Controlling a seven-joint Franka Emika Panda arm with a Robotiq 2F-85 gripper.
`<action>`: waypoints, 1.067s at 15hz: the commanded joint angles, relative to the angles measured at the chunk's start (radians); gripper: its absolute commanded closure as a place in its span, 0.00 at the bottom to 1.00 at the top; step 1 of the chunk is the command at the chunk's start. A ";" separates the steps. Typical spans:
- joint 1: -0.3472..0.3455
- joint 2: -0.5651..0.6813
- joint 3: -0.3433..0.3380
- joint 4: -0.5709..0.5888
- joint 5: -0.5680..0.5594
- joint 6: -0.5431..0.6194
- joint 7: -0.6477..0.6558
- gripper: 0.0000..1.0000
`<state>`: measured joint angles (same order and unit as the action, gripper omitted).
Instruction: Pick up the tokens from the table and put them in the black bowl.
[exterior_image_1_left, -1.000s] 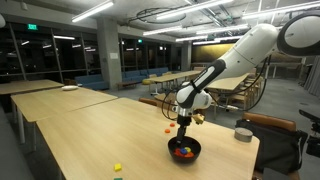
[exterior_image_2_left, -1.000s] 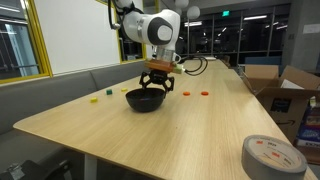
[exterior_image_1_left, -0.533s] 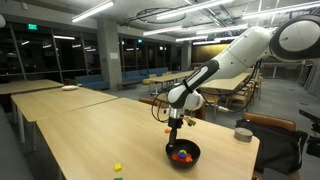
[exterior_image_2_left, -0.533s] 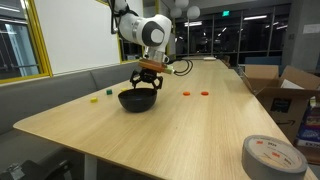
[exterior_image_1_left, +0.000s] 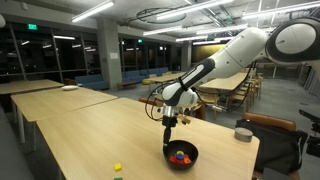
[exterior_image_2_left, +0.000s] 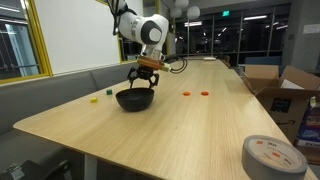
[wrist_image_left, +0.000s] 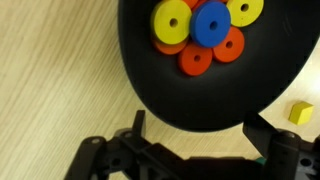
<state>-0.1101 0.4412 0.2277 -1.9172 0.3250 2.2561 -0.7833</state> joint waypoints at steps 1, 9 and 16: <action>0.009 -0.060 -0.022 0.018 -0.012 -0.025 -0.004 0.00; 0.005 -0.170 -0.150 0.013 -0.104 0.079 0.091 0.00; -0.016 -0.004 -0.240 0.154 -0.239 0.128 0.275 0.00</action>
<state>-0.1236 0.3415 -0.0052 -1.8719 0.1238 2.3911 -0.5797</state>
